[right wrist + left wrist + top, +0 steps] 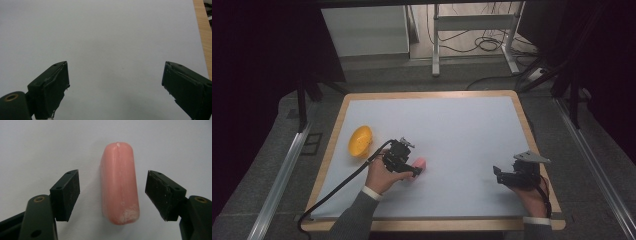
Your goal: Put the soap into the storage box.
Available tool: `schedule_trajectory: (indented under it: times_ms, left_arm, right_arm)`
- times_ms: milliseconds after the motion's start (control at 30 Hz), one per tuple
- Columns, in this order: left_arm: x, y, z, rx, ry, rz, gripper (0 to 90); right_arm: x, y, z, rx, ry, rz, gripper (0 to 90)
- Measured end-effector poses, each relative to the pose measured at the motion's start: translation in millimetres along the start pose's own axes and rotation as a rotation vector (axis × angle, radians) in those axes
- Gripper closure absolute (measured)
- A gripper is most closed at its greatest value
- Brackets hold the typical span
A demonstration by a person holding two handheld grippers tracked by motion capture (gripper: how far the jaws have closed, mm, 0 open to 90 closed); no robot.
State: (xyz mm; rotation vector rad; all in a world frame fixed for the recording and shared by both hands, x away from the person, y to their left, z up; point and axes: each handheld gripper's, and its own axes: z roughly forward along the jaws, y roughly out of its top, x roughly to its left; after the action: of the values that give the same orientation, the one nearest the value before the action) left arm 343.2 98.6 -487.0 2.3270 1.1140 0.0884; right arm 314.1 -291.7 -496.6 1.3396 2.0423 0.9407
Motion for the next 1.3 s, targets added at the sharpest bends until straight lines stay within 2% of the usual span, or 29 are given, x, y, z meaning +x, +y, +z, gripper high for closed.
schedule_trajectory:
  times_ms: [267,367,467,567,767,1067,1300]
  left_arm:
    - [-0.3,1.1,9.0,0.018,0.001,-0.012,30.0]
    - [-4.4,2.5,17.9,0.048,0.020,0.009,30.5]
    - [-7.9,3.5,22.9,0.055,0.033,0.019,35.6]
    - [-9.8,3.4,25.5,0.062,0.039,0.024,44.5]
    - [-10.7,2.7,22.9,0.062,0.042,0.039,59.0]
    - [-8.5,2.5,20.0,0.061,0.039,0.039,60.2]
    - [-3.5,2.0,4.7,0.008,0.036,0.034,60.2]
  right_arm:
    - [0.2,-0.3,1.3,0.006,-0.008,-0.005,7.1]
    - [0.8,-0.5,2.3,0.010,-0.008,-0.004,7.1]
    - [1.5,-0.6,2.3,0.011,-0.010,-0.010,7.1]
    - [0.8,-0.5,1.7,0.010,-0.013,-0.010,7.1]
    - [0.0,-0.6,1.0,0.005,-0.016,-0.005,7.1]
    - [-0.2,-0.8,1.8,0.010,-0.019,-0.008,7.1]
    - [-1.2,-0.5,0.3,0.002,-0.022,-0.004,7.1]
